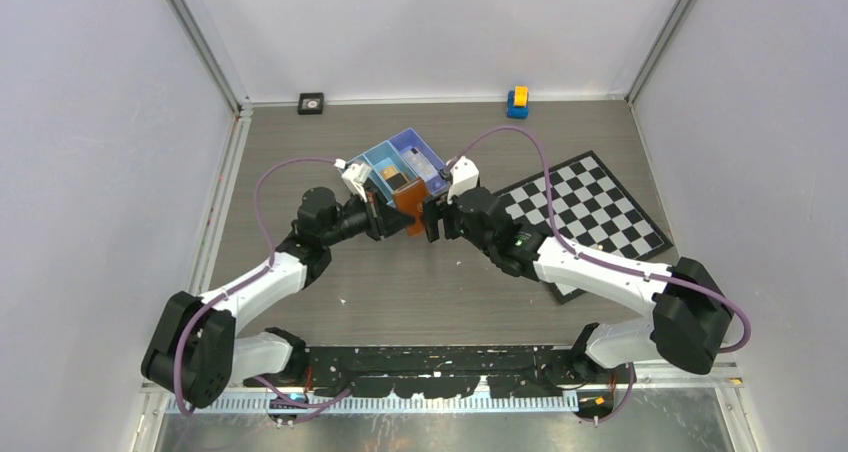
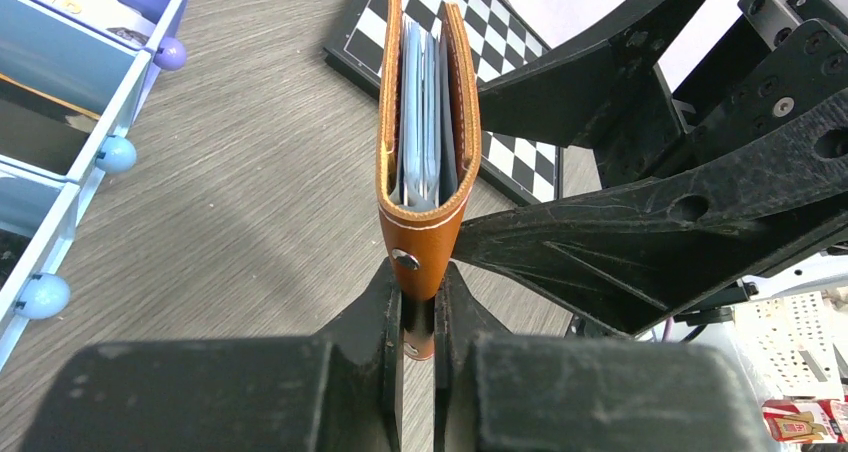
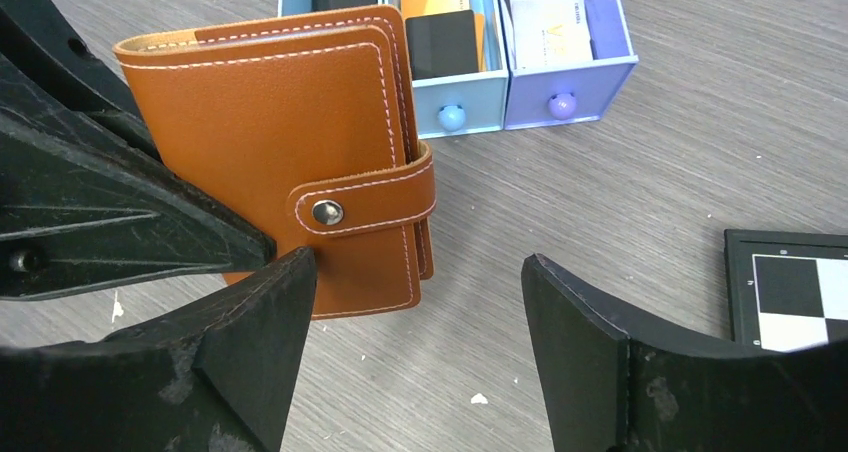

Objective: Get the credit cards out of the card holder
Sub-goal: Open the card holder.

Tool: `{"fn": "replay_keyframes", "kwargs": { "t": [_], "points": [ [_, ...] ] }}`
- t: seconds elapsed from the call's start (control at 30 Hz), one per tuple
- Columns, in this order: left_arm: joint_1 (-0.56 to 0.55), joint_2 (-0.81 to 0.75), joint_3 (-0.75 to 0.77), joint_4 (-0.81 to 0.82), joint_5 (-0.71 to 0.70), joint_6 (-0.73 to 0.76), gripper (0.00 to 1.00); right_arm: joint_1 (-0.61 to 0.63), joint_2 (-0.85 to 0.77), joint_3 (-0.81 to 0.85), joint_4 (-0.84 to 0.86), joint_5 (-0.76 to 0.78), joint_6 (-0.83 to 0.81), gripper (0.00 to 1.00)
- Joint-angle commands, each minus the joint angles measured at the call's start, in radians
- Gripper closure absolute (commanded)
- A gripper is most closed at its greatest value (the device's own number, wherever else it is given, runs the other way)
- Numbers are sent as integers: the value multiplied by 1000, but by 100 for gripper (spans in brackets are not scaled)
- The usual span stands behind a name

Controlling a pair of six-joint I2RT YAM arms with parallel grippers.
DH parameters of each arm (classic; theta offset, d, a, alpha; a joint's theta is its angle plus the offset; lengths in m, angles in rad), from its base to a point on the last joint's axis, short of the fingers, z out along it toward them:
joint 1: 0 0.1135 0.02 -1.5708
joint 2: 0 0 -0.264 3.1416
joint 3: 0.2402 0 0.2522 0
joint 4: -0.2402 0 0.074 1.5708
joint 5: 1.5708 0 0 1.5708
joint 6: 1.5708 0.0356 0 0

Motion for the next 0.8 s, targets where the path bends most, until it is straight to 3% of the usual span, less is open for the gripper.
{"fn": "replay_keyframes", "kwargs": {
  "t": [0.0,0.4,0.63,0.77],
  "points": [
    [-8,13,55,80,53,-6,100,10,8,42,82,67,-29,21],
    [-18,35,70,81,79,-14,100,19,20,32,121,95,-24,25],
    [-21,52,83,54,83,1,100,23,60,10,203,250,-9,44],
    [-21,68,97,24,80,16,100,30,93,8,240,407,-16,49]
  ]
}}
